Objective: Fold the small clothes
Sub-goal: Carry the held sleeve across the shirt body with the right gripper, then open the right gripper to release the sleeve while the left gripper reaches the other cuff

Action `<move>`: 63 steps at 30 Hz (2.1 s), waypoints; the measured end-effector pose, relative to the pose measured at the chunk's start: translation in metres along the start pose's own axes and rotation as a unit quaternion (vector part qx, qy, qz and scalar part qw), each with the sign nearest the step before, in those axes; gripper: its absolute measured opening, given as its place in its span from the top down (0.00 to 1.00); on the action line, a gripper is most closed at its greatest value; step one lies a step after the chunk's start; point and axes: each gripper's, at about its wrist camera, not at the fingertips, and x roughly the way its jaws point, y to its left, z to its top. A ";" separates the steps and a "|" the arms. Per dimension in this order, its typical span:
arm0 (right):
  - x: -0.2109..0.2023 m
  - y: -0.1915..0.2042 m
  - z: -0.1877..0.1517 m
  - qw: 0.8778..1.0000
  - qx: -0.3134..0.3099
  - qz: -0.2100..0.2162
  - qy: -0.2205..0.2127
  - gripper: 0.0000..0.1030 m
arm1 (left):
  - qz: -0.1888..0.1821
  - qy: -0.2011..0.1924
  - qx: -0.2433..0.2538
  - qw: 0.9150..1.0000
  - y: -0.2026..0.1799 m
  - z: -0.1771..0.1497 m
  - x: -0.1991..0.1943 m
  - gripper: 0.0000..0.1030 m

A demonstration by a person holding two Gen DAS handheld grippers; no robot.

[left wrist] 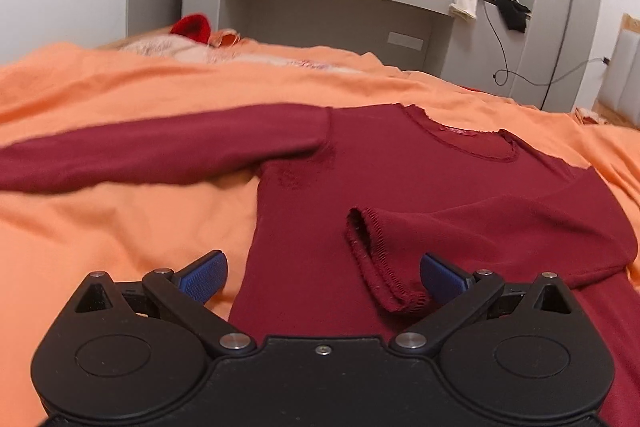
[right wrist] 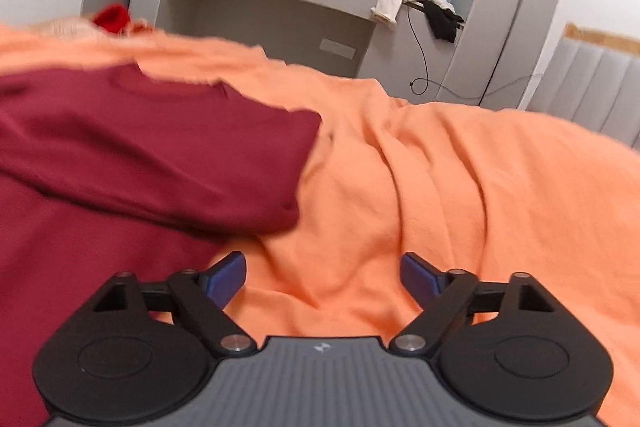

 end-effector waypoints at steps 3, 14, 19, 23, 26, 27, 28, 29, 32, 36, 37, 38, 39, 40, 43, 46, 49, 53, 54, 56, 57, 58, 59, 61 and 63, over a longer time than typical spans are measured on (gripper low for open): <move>0.015 0.019 -0.002 0.997 -0.080 -0.017 -0.007 0.28 | -0.004 0.008 -0.014 1.000 0.006 0.000 0.003 0.01; 0.041 0.056 0.003 0.988 -0.150 -0.001 -0.043 0.82 | -0.007 0.009 -0.003 1.000 0.000 0.001 0.006 0.01; 0.030 0.041 0.010 0.995 -0.087 0.025 -0.047 0.91 | -0.018 0.005 0.003 1.000 -0.002 0.001 0.005 0.01; 0.022 0.012 0.015 0.996 0.039 0.069 -0.037 0.94 | -0.036 0.005 0.012 0.999 -0.006 0.000 0.003 0.01; 0.034 -0.004 0.011 0.988 0.119 0.097 -0.004 0.94 | -0.030 0.021 0.033 0.999 -0.012 -0.002 0.007 0.01; 0.038 -0.005 0.009 0.987 0.126 0.100 0.002 0.94 | -0.025 0.033 0.042 0.998 -0.014 -0.003 0.010 0.00; 0.040 -0.004 0.008 0.987 0.125 0.102 0.004 0.94 | -0.022 0.034 0.047 0.998 -0.016 -0.004 0.011 0.01; 0.040 -0.003 0.009 0.987 0.123 0.104 0.004 0.92 | -0.023 0.031 0.047 0.998 -0.015 -0.004 0.010 0.01; 0.035 -0.006 0.012 0.987 0.124 0.106 0.003 0.85 | -0.034 0.020 0.025 0.999 -0.008 -0.001 0.004 0.01; 0.024 -0.007 0.009 0.986 0.128 0.107 0.007 0.52 | -0.025 -0.011 -0.024 0.999 0.017 0.006 -0.016 0.01; 0.021 -0.007 0.008 0.986 0.128 0.108 0.007 0.49 | -0.021 -0.021 -0.032 0.999 0.024 0.008 -0.023 0.01; 0.016 -0.006 0.006 0.986 0.129 0.109 0.007 0.44 | -0.013 -0.033 -0.038 0.999 0.033 0.011 -0.030 0.01; 0.011 -0.006 0.006 0.985 0.131 0.113 0.006 0.36 | -0.001 -0.045 -0.042 0.998 0.042 0.013 -0.038 0.01; 0.005 -0.007 0.005 0.984 0.135 0.118 0.003 0.32 | 0.017 -0.057 -0.048 0.997 0.054 0.016 -0.046 0.01; -0.013 -0.004 0.002 0.980 0.143 0.136 -0.012 0.13 | 0.060 -0.078 -0.076 0.992 0.093 0.020 -0.062 0.01; -0.032 0.003 0.003 0.977 0.139 0.159 -0.034 0.04 | 0.095 -0.082 -0.146 0.981 0.145 0.020 -0.070 0.01; -0.050 0.013 0.004 0.971 0.137 0.188 -0.057 0.00 | 0.124 -0.080 -0.228 0.962 0.195 0.016 -0.073 0.01; -0.065 0.026 0.007 0.963 0.136 0.221 -0.074 0.00 | 0.115 -0.094 -0.295 0.944 0.237 0.013 -0.072 0.01; -0.067 0.029 0.008 0.962 0.133 0.226 -0.079 0.00 | 0.110 -0.100 -0.302 0.942 0.243 0.014 -0.070 0.01; -0.071 0.035 0.011 0.960 0.127 0.232 -0.087 0.00 | 0.104 -0.107 -0.318 0.936 0.250 0.017 -0.065 0.01; -0.071 0.037 0.011 0.960 0.124 0.234 -0.089 0.00 | 0.104 -0.108 -0.328 0.933 0.253 0.019 -0.060 0.01; -0.071 0.039 0.010 0.960 0.122 0.234 -0.090 0.00 | 0.108 -0.107 -0.337 0.929 0.257 0.021 -0.055 0.01; -0.070 0.041 0.011 0.961 0.121 0.233 -0.089 0.00 | 0.121 -0.111 -0.347 0.923 0.259 0.022 -0.052 0.02; -0.067 0.044 0.010 0.962 0.121 0.230 -0.084 0.00 | 0.155 -0.124 -0.373 0.907 0.263 0.023 -0.043 0.04; -0.063 0.044 0.009 0.962 0.126 0.228 -0.077 0.00 | 0.181 -0.127 -0.382 0.898 0.268 0.027 -0.035 0.07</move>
